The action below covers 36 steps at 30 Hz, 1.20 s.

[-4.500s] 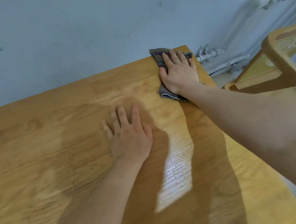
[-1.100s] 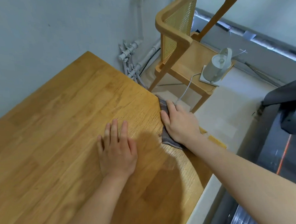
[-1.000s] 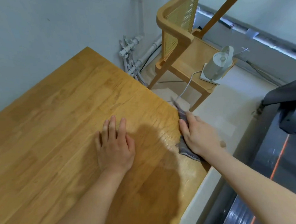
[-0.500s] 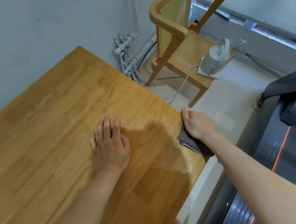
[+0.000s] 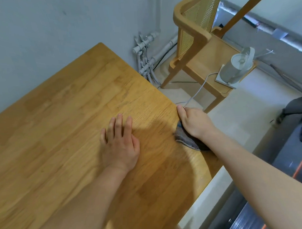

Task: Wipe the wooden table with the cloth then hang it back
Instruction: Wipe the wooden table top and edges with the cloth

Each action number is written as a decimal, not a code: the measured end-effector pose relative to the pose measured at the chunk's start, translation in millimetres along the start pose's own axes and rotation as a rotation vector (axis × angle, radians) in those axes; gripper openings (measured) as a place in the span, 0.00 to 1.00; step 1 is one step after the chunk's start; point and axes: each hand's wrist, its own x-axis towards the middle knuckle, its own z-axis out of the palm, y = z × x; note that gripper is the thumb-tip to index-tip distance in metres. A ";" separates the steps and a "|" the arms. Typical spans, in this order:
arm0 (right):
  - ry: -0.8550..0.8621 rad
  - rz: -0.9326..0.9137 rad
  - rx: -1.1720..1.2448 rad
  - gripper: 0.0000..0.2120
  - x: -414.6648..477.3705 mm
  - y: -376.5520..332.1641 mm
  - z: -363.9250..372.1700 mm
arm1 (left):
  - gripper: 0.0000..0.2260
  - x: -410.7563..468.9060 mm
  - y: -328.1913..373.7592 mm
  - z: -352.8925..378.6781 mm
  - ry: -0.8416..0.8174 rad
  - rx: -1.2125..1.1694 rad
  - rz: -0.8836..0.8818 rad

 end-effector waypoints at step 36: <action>0.069 -0.289 -0.153 0.15 292.3 -240.7 23.6 | 0.25 129.0 -77.6 -21.2 0.064 -0.105 -0.127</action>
